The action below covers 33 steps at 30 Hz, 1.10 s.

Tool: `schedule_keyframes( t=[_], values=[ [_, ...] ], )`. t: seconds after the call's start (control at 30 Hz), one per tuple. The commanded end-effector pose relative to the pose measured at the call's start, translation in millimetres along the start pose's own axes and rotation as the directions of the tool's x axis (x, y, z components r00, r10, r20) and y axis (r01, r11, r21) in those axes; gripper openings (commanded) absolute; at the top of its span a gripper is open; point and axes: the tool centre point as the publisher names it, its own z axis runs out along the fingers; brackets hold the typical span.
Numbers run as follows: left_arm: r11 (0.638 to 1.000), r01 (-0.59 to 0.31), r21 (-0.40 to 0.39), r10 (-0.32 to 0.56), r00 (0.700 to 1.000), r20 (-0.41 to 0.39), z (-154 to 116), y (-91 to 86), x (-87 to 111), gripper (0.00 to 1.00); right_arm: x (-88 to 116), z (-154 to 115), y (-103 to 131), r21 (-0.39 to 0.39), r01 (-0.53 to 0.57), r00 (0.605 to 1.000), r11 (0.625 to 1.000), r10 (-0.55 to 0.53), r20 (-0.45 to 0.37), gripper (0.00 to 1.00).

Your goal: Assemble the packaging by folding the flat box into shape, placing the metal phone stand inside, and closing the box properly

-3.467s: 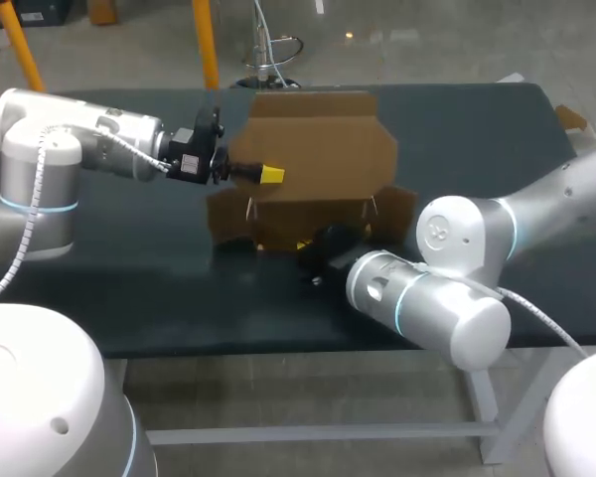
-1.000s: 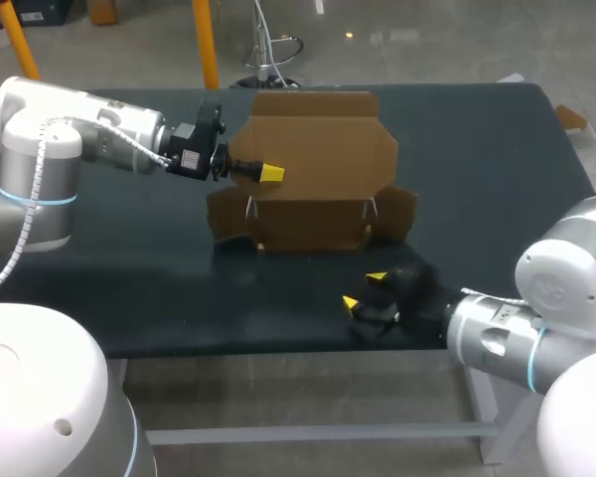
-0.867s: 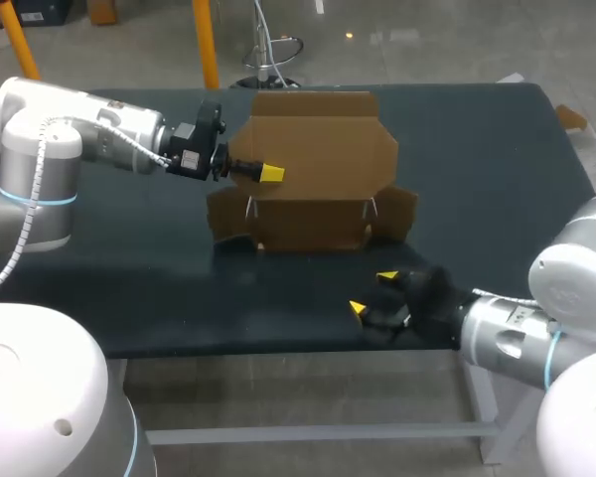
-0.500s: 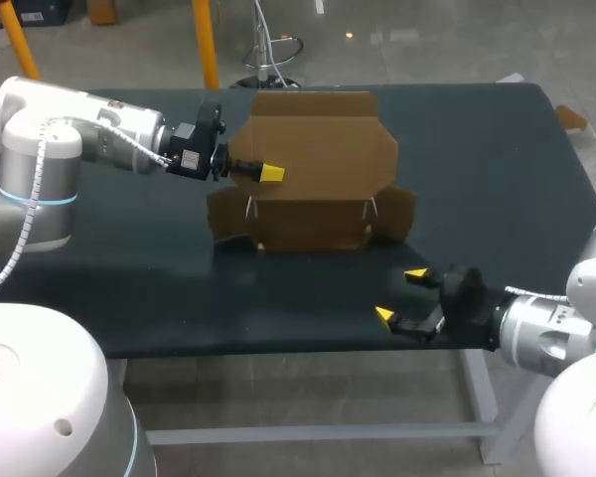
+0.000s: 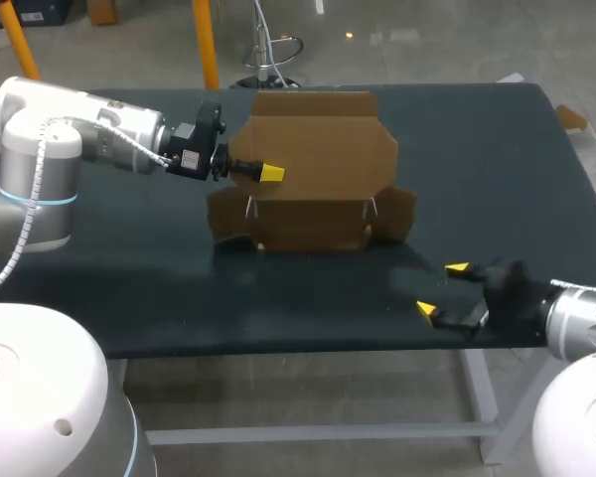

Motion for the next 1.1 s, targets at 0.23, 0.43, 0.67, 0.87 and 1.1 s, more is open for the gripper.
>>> schedule_keyframes(
  t=[0.23,0.43,0.67,0.87,1.1],
  values=[
    [1.0,0.001,-0.003,-0.001,1.0,-0.005,0.9,1.8,-1.9,0.0,-38.1,-0.9,-0.2,-0.023,0.043,0.998,0.999,-0.044,-0.048,1.0],
    [1.0,0.001,-0.003,-0.001,1.0,-0.005,0.9,1.8,-1.9,0.0,-55.5,15.1,5.0,-0.026,0.069,0.995,0.997,-0.071,-0.075,1.0],
    [1.0,0.001,-0.003,-0.001,1.0,-0.005,0.9,1.8,-1.9,0.0,-65.4,40.1,11.6,-0.034,0.069,0.992,0.997,-0.072,-0.106,1.0],
    [1.0,0.001,-0.003,-0.001,1.0,-0.005,0.9,1.8,-1.9,0.0,-79.4,60.4,14.6,-0.035,0.044,0.994,0.998,-0.047,-0.104,0.95],
    [1.0,0.001,-0.003,-0.001,1.0,-0.005,0.9,1.8,-1.9,0.0,-93.4,80.6,21.2,-0.057,0.025,0.993,0.998,-0.032,-0.116,0.92]
  ],
)
